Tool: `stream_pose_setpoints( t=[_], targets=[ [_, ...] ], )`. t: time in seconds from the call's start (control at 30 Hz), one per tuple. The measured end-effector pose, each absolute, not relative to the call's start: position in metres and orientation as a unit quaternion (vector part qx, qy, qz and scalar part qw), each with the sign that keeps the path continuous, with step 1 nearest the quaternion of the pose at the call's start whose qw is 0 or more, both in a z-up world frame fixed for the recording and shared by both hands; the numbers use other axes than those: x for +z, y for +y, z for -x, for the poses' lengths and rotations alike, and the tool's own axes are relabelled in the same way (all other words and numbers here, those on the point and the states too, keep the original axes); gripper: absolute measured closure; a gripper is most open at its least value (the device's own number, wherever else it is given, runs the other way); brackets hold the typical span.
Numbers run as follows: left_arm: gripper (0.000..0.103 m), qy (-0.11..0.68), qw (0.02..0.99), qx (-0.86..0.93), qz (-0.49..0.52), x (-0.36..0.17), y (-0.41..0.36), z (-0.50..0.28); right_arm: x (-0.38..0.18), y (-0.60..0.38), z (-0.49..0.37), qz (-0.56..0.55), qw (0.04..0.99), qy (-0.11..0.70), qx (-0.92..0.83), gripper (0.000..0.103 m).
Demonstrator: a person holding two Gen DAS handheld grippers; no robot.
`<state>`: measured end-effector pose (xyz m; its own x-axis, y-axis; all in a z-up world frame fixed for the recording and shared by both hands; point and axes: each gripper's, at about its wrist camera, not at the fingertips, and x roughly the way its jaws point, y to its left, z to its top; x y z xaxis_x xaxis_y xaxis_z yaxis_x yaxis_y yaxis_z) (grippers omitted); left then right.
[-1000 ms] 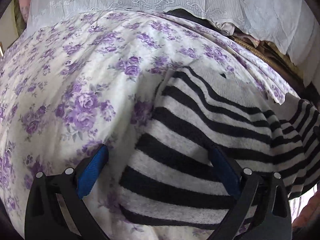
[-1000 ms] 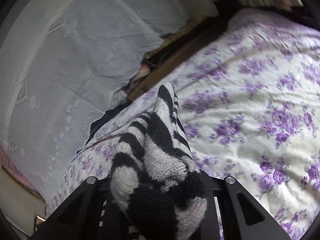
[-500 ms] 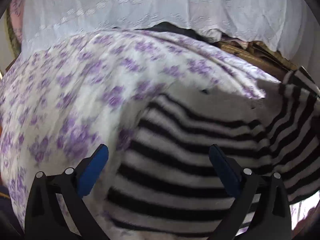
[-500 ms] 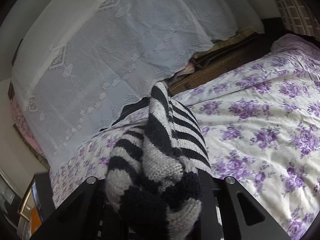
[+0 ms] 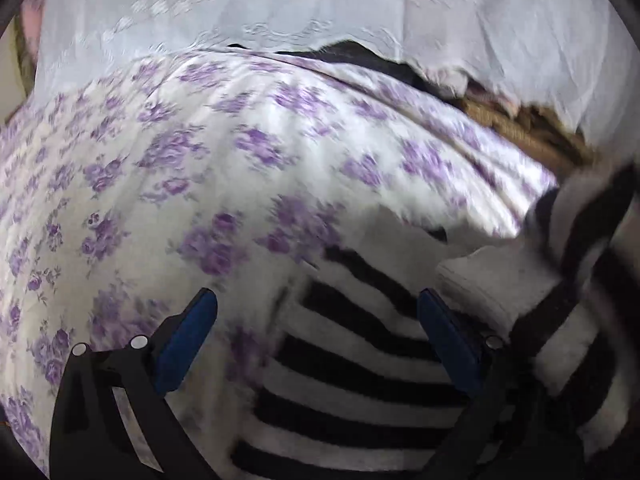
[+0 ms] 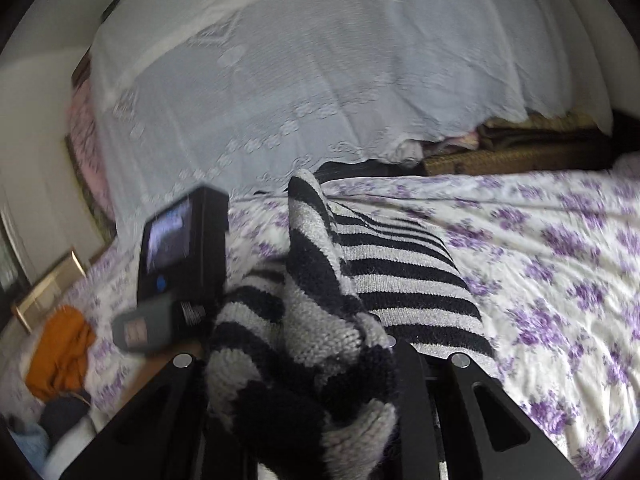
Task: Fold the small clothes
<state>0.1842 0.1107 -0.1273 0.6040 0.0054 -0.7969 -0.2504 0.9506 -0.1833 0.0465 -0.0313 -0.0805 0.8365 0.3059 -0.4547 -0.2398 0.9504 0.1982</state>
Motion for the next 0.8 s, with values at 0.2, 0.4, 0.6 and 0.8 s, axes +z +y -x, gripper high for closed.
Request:
stream_pose_setpoints(
  t=[0.2, 0.4, 0.6, 0.8],
  targets=[
    [0.007, 0.401, 0.899, 0.097, 0.146, -0.108, 0.148, -0.179, -0.081, 0.028, -0.048, 0.042, 0.961, 0.228, 0.148, 0.082],
    [0.007, 0.441, 0.874, 0.151, 0.138, -0.141, 0.179, -0.196, -0.118, 0.071, -0.062, 0.128, 0.944, 0.264, 0.154, 0.077],
    [0.008, 0.443, 0.851, 0.164, 0.23, -0.155, 0.217, -0.19, -0.148, 0.092, -0.064, 0.189, 0.909, 0.316, 0.195, 0.055],
    [0.008, 0.442, 0.846, 0.182, 0.236, -0.147, 0.228, -0.177, -0.134, 0.078, -0.047, 0.172, 0.902, 0.317, 0.24, 0.046]
  ],
)
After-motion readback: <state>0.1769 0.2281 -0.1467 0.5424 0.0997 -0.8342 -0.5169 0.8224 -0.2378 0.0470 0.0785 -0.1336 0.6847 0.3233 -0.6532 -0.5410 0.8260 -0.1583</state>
